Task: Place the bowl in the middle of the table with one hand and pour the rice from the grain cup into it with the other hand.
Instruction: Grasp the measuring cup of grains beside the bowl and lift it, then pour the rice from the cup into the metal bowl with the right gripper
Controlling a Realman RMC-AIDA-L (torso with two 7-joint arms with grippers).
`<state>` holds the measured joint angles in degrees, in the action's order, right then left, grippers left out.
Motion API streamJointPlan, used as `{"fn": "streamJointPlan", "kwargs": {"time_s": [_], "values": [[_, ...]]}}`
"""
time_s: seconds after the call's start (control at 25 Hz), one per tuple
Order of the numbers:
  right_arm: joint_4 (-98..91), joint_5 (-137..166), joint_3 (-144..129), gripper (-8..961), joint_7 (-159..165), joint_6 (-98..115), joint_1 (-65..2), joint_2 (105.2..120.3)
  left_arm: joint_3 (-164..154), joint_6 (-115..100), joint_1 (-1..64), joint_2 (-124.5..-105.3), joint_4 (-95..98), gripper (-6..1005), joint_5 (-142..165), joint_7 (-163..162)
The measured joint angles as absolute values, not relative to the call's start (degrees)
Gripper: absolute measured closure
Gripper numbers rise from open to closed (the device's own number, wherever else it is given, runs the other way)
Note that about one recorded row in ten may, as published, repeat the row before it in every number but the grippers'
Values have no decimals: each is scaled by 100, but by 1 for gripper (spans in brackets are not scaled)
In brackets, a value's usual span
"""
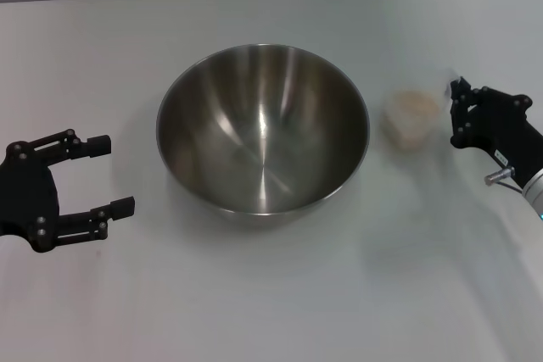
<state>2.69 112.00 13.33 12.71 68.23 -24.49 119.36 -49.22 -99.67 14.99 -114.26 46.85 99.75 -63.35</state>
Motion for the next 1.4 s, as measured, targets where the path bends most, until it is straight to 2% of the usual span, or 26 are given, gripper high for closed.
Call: {"fn": "streamJointPlan", "kwargs": {"time_s": [0.44,0.76,1.08,1.4], "values": [[201,11176,1449,949,1255,7794,-2484,11915,-4922,-9946,1513,-11426,4684,239,9975,-6328],[40,11171,1474,949,1161,8101,-2896,11906,-4922,-9930,1524,-11425,4684,241,9975,-6328],[92,11181,1442,949,16,8101,-3249,11923,-4922,-9927,1486,-11430,4684,242,9975,-6328],[424,11203,1462,949,-1646,8106,-3305,11927,-4910,-9922,1471,-11445,4684,244,9972,-6328]]}}
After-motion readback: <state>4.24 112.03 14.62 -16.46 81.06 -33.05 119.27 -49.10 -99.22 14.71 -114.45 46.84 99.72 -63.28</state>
